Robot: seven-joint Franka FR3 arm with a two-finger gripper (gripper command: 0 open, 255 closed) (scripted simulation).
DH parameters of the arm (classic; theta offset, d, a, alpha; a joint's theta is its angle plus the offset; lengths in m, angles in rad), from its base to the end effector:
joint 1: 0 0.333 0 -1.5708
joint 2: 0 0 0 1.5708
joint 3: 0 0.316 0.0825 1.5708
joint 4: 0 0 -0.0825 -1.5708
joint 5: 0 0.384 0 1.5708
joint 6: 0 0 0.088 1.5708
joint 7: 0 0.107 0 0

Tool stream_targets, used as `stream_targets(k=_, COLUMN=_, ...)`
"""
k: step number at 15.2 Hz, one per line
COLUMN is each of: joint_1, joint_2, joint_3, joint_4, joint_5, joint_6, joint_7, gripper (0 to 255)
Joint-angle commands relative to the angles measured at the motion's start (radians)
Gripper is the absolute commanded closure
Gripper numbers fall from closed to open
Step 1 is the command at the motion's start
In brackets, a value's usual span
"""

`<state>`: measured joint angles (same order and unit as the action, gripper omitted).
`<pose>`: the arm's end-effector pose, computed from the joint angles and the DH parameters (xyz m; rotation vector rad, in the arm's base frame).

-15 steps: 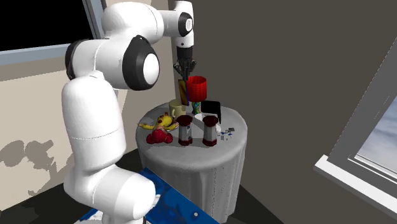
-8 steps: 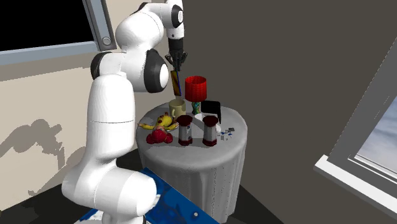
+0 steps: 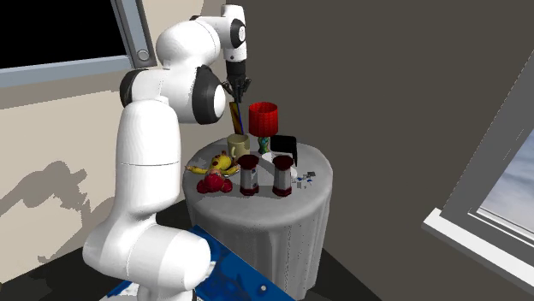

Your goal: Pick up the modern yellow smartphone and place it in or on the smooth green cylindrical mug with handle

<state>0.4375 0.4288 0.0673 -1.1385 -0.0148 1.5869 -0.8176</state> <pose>0.6010 0.3182 0.5651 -2.4777 -1.9153 -0.0349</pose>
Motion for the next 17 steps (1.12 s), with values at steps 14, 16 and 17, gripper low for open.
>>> stream_targets(k=14, joint_1=-0.005, joint_2=-0.035, joint_3=-0.001, joint_4=-0.255, joint_5=0.002, joint_6=0.22, joint_7=-0.002, gripper=255)
stream_targets(k=16, joint_1=-0.006, joint_2=-0.035, joint_3=-0.001, joint_4=-0.272, joint_5=0.002, joint_6=0.238, joint_7=-0.003, gripper=255)
stream_targets(k=17, joint_1=-0.006, joint_2=-0.035, joint_3=-0.001, joint_4=-0.272, joint_5=0.002, joint_6=0.238, joint_7=-0.003, gripper=255)
